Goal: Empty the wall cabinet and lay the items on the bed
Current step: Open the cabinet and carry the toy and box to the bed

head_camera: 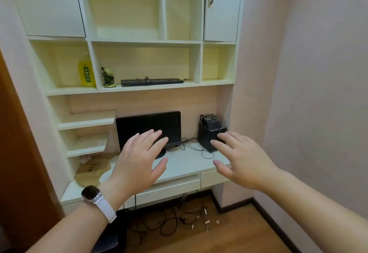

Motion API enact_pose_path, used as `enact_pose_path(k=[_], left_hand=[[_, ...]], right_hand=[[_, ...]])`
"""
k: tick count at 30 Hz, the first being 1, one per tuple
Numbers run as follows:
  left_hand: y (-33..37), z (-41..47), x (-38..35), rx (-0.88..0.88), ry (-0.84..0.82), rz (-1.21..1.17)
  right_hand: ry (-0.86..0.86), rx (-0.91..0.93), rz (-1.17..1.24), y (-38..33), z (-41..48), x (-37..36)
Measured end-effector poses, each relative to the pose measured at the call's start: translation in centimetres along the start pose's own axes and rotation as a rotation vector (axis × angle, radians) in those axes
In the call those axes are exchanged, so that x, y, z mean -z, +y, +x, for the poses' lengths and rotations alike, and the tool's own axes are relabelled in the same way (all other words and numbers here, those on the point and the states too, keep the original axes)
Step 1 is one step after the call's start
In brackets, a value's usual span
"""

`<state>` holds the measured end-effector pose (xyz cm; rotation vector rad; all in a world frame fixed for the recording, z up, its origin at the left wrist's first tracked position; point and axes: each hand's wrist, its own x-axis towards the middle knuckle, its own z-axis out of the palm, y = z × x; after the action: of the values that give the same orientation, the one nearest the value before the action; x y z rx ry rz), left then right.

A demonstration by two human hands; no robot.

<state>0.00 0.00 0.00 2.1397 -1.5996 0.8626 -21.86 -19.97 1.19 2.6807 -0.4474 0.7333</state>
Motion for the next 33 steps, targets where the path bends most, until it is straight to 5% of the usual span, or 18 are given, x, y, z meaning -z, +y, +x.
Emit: enact_pose_path(k=[15,33], left_hand=[[-2.3,3.1,-6.1,-0.025,-0.006,-0.049],[5.4,23.5,-19.3,-0.077,0.056,0.029]], right_hand=[[-0.004,0.010,-0.007,1.5,2.9,-5.6],[0.079,0.041,0.070,24.3,10.4,-16.1]])
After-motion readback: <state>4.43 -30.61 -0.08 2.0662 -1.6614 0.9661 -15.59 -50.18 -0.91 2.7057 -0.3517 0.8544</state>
